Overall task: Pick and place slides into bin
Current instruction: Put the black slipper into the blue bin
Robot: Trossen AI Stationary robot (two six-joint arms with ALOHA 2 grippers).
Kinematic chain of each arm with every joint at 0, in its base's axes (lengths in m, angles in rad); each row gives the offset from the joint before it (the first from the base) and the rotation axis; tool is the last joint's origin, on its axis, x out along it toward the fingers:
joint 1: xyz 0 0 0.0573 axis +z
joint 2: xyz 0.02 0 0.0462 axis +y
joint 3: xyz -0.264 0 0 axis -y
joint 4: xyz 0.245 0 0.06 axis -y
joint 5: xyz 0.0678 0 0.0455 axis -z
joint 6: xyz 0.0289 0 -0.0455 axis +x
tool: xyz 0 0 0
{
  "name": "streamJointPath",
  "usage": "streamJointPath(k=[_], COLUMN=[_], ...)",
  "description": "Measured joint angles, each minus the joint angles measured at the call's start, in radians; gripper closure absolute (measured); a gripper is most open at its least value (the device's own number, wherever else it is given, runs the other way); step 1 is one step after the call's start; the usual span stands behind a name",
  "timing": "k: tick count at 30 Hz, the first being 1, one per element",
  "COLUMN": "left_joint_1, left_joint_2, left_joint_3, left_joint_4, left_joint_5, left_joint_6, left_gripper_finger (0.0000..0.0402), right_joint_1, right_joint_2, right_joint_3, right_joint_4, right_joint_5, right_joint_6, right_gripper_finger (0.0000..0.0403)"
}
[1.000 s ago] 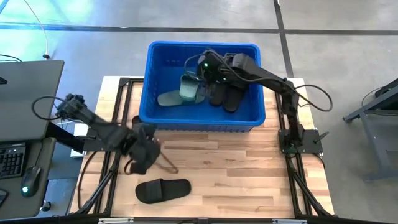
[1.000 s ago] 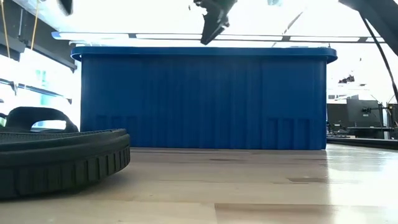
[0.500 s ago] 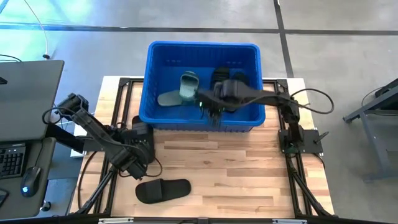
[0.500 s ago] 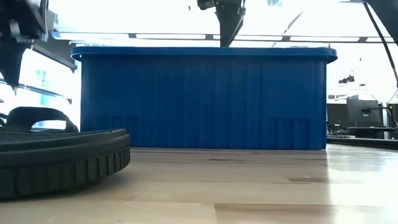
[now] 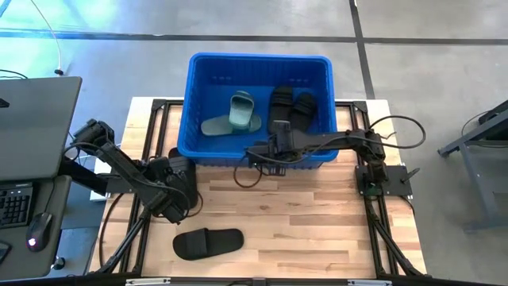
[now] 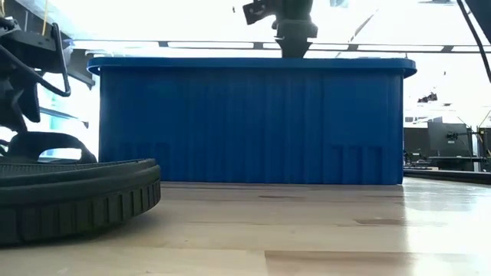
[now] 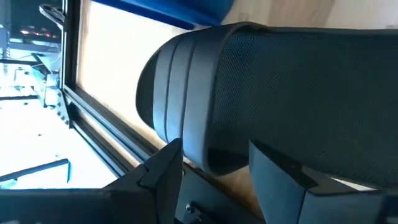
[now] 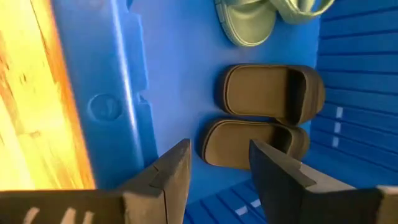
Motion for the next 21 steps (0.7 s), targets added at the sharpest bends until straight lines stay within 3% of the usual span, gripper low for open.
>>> streamJointPath(k=[11, 21], left_joint_1=[0.0, 0.001], left_joint_2=[0.02, 0.126], left_joint_3=[-0.001, 0.005], left_joint_4=[-0.022, -0.032], left_joint_5=[-0.05, -0.062], left_joint_6=[-0.061, -0.098], left_gripper_finger=[0.0236, 0.0236], right_joint_1=[0.006, 0.051], right_joint_2=[0.0, 0.0], right_joint_3=[0.007, 0.007], right_joint_4=[-0.04, -0.05], right_joint_5=[0.01, 0.062], right_joint_6=[0.076, 0.068], right_gripper_finger=[0.0247, 0.0247])
